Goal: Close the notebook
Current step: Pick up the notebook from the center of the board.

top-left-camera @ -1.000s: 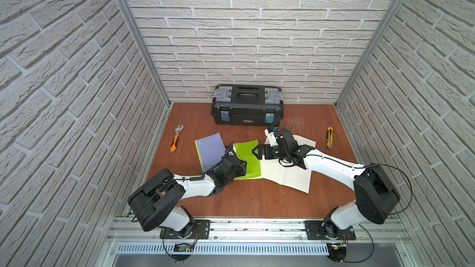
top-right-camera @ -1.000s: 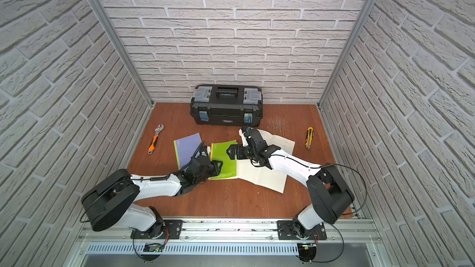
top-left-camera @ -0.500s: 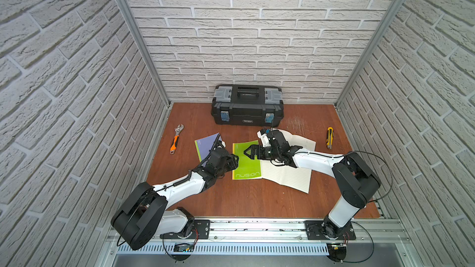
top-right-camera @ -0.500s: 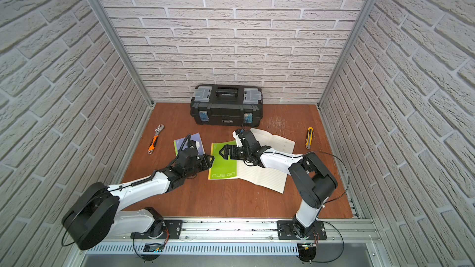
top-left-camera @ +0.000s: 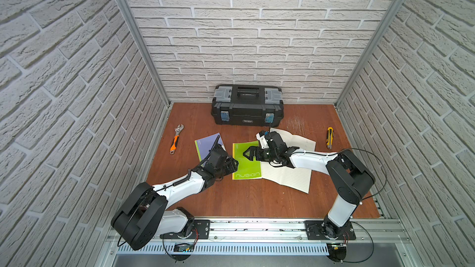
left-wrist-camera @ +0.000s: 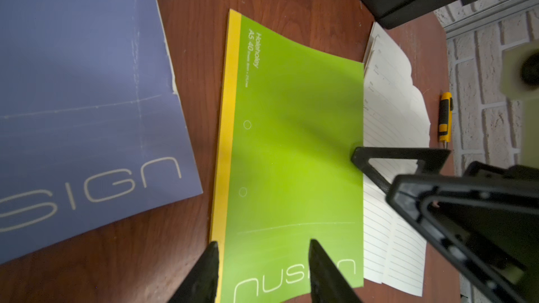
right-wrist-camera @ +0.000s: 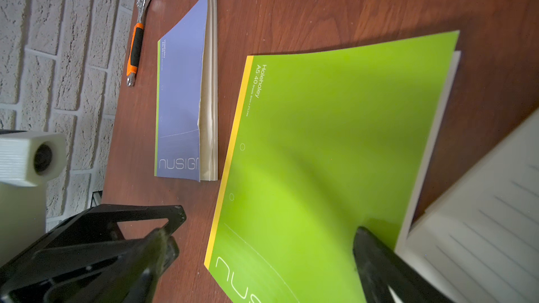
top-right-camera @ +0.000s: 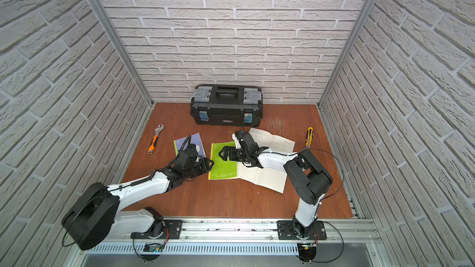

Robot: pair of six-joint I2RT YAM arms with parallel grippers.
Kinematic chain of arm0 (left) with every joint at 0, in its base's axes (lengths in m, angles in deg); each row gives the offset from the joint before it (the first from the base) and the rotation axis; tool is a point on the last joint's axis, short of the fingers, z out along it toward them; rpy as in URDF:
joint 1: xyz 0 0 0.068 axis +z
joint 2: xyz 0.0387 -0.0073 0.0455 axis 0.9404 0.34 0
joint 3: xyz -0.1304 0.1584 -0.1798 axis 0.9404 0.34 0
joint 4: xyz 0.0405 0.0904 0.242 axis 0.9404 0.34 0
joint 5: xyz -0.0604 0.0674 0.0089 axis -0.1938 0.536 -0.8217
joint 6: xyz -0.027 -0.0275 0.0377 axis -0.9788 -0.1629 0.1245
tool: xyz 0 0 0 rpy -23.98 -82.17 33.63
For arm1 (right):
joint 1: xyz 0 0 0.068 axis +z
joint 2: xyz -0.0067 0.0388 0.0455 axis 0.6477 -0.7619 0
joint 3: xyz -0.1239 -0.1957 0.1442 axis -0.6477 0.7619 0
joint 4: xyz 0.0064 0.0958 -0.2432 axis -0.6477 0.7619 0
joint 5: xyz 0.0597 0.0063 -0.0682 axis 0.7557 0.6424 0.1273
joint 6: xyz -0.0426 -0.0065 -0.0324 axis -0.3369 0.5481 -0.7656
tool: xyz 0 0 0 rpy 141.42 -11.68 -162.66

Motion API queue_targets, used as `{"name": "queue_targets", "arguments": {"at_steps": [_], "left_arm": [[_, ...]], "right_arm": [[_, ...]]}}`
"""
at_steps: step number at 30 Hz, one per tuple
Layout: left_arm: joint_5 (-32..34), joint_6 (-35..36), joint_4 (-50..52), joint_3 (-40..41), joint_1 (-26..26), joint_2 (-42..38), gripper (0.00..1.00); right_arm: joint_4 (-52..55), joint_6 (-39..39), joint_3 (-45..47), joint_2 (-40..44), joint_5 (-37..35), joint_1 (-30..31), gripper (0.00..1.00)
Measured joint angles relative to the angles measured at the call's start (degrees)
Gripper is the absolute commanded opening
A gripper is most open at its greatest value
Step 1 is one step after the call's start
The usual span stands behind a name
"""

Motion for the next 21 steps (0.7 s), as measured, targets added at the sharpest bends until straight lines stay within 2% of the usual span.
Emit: {"name": "queue_targets", "arguments": {"at_steps": [21], "left_arm": [[-1.4,-1.4,-1.6,-0.1,0.4,5.9,0.52]], "right_arm": [[-5.6,0.2,1.9,-2.9,0.1,0.0,0.99]]}}
